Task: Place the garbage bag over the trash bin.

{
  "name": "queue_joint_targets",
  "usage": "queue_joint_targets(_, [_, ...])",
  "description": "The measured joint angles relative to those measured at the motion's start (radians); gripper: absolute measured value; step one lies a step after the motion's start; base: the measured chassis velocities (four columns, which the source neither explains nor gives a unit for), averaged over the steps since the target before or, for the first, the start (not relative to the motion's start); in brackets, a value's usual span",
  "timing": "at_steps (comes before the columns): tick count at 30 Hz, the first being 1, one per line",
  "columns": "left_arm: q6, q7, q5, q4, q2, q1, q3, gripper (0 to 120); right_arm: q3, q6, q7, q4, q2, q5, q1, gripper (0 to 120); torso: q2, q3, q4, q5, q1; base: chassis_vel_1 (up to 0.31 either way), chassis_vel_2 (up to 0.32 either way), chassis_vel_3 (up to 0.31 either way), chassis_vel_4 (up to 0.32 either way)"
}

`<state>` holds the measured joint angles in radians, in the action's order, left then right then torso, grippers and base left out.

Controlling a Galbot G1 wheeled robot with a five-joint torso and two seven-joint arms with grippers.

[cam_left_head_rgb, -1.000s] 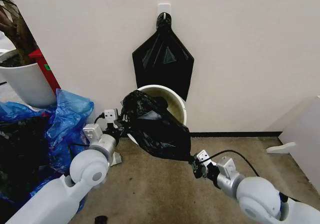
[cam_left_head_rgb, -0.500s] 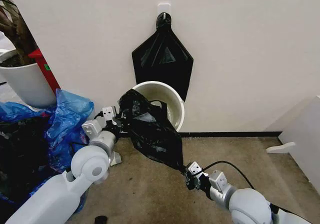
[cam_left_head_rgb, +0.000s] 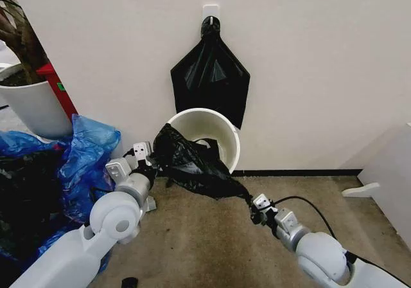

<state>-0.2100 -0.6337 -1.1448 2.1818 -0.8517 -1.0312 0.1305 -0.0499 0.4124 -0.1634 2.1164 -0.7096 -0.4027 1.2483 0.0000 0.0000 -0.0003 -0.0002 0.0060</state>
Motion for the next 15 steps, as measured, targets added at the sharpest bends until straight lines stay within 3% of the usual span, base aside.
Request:
queue_joint_targets(5, [-0.001,0.001,0.009,0.000,0.000,-0.003,0.000,1,-0.026,0.014,-0.008,0.031,0.006,-0.027,0.029,0,0.000,0.000,0.0000,0.0002,0.000,0.000,0.000,0.000,0.000])
queue_joint_targets(15, [0.003,-0.015,0.030,-0.030,-0.002,0.017,0.000,1,-0.089,0.004,-0.002,0.174,0.040,-0.035,0.155,34,0.000,0.000,-0.0001,0.0001,0.000,0.000,0.000,0.000,0.000])
